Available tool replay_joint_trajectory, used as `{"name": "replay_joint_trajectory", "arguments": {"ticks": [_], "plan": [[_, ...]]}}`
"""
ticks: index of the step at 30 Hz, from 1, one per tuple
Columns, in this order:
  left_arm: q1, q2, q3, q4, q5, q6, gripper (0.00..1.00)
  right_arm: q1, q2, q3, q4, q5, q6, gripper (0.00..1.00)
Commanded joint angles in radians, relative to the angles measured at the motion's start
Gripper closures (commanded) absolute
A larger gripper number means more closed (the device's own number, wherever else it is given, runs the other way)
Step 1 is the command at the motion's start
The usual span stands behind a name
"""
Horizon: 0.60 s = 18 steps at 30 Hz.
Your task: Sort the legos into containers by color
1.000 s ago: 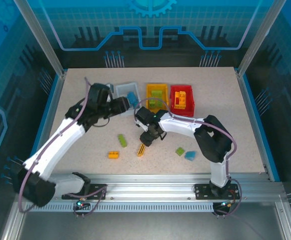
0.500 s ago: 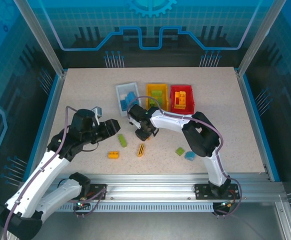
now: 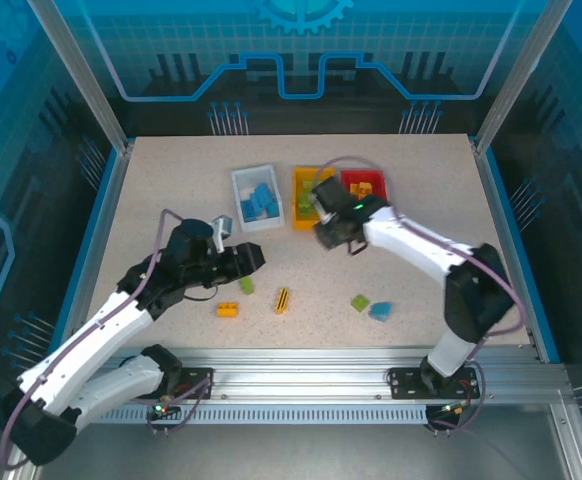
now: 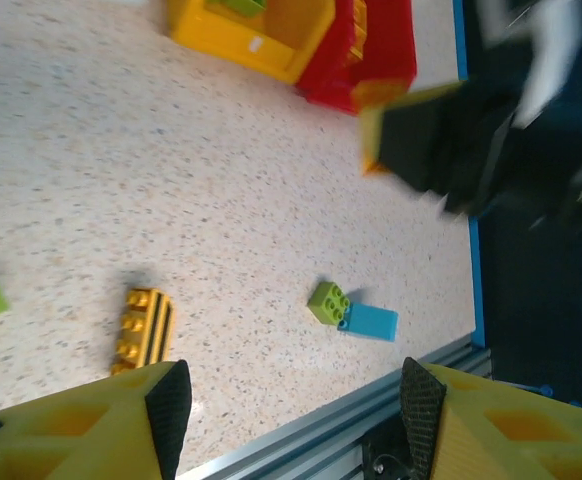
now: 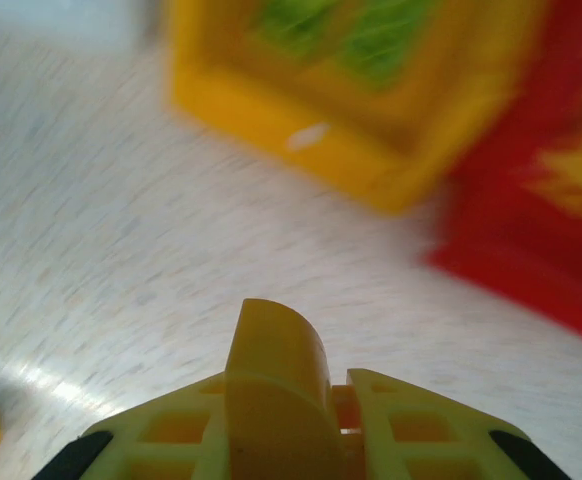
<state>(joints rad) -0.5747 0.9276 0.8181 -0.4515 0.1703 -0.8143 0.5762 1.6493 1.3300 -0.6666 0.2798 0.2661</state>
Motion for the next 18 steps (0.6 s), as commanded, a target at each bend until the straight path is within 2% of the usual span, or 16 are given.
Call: {"name": "replay_joint_trajectory", "arguments": {"ticks": [1,6,12,14,18], "plan": [[-0.065,0.072,0.046,0.127,-0.045,-0.007,0.38,-0.132,0.029,0.022,-0.019,0.033,0.087,0.77],[-0.137,0.195,0.102,0.182,-0.089,0.016,0.38,-0.263,0.203,0.211,-0.025,-0.052,0.099,0.77],[-0.184,0.264,0.128,0.201,-0.108,0.022,0.38,-0.319,0.405,0.461,-0.082,-0.144,0.101,0.75],[-0.196,0.276,0.128,0.200,-0.117,0.026,0.38,-0.322,0.442,0.509,-0.094,-0.178,0.095,0.71],[-0.217,0.307,0.130,0.195,-0.129,0.041,0.38,-0.321,0.454,0.548,-0.128,-0.177,0.091,0.54]]}}
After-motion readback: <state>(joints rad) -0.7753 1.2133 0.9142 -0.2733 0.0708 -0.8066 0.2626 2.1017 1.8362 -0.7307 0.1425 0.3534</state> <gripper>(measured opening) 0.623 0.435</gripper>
